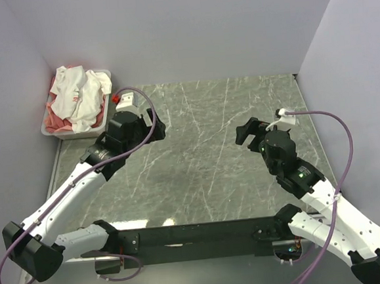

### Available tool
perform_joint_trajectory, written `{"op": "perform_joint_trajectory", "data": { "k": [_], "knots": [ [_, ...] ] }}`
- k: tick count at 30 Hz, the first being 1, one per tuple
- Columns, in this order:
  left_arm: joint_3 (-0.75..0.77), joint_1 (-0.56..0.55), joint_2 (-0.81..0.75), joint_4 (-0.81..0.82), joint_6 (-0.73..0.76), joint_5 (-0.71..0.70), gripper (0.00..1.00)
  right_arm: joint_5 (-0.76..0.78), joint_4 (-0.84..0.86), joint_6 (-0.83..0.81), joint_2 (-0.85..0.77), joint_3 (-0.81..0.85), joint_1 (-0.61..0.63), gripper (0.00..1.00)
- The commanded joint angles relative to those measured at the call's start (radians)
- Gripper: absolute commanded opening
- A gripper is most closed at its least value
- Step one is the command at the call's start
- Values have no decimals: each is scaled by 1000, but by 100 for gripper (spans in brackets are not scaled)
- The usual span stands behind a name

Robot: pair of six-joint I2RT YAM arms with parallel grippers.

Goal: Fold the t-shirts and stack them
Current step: Grab the tshirt from the pile

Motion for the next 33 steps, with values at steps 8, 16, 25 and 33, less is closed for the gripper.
{"op": "perform_joint_trajectory", "data": {
  "k": [8,16,25,33],
  "knots": [
    [367,217,249,-98,-117,-148,97,-78,-9,-36,32,21,1,100],
    [684,510,541,-199,-172,-298,85,-153,-24,-47,63,36,3,100],
    [820,699,769,-189,-157,-312,81,-197,14,-58,29,3,1,100],
    [995,736,1018,-164,-92,-320,80,-230,17,-62,31,-1,3,100]
  ]
}}
